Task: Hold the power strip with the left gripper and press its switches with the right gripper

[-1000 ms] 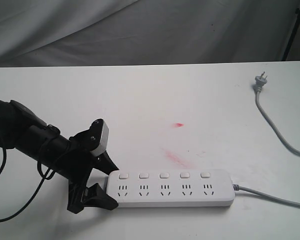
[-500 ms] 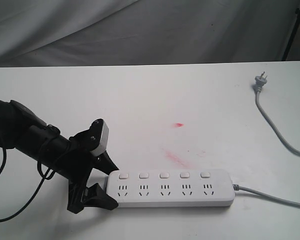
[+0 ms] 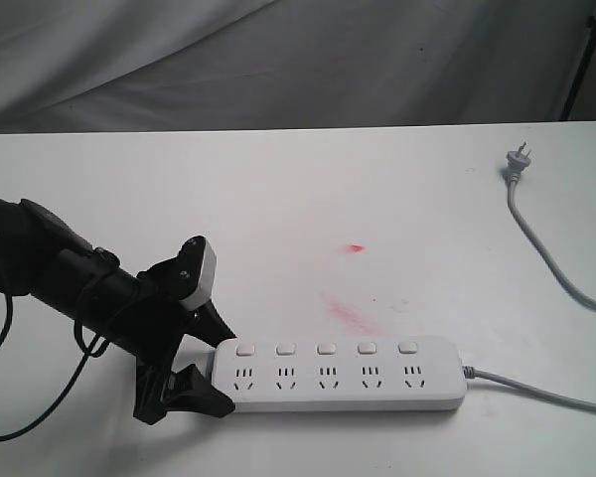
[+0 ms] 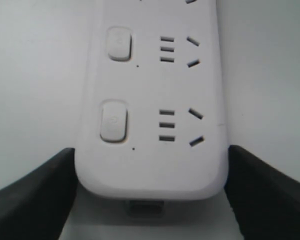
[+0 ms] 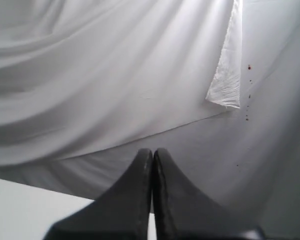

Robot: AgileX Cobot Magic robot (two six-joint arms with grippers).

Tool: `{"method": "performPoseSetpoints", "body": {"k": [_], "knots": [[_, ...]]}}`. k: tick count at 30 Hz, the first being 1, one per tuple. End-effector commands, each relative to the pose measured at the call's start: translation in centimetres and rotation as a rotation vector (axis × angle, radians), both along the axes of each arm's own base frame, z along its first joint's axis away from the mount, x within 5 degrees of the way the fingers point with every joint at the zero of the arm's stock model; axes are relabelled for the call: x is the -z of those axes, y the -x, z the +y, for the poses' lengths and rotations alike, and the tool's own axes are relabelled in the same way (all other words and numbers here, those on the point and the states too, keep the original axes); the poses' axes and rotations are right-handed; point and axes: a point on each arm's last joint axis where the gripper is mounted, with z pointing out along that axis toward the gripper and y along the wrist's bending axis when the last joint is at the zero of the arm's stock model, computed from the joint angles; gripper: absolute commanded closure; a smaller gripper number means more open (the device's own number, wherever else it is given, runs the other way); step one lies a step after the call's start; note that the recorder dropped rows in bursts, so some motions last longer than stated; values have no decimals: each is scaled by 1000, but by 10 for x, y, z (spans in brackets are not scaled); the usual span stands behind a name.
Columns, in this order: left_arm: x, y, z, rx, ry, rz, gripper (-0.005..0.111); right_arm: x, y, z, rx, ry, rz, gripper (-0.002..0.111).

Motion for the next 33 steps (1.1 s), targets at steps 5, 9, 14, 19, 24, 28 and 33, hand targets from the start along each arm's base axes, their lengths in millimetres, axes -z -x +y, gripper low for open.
{"method": "performPoseSetpoints", "body": {"k": [5, 9, 14, 19, 24, 28, 33], "knots": [[-1, -1, -2, -3, 3, -6, 51, -15, -45, 10, -174, 32, 194, 108], [-1, -1, -2, -3, 3, -6, 51, -1, -70, 16, -296, 126, 296, 108], [-1, -1, -2, -3, 3, -6, 51, 20, -96, 32, -443, 291, 379, 108], [-1, -1, -2, -3, 3, -6, 51, 32, -116, 46, -507, 301, 409, 108], [-1, -1, -2, -3, 3, -6, 51, 48, -135, 57, -560, 319, 467, 108], [-1, -1, -2, -3, 3, -6, 51, 66, -150, 71, -669, 415, 512, 108], [-1, -1, -2, -3, 3, -6, 51, 87, -160, 95, -1020, 474, 476, 108]]}}
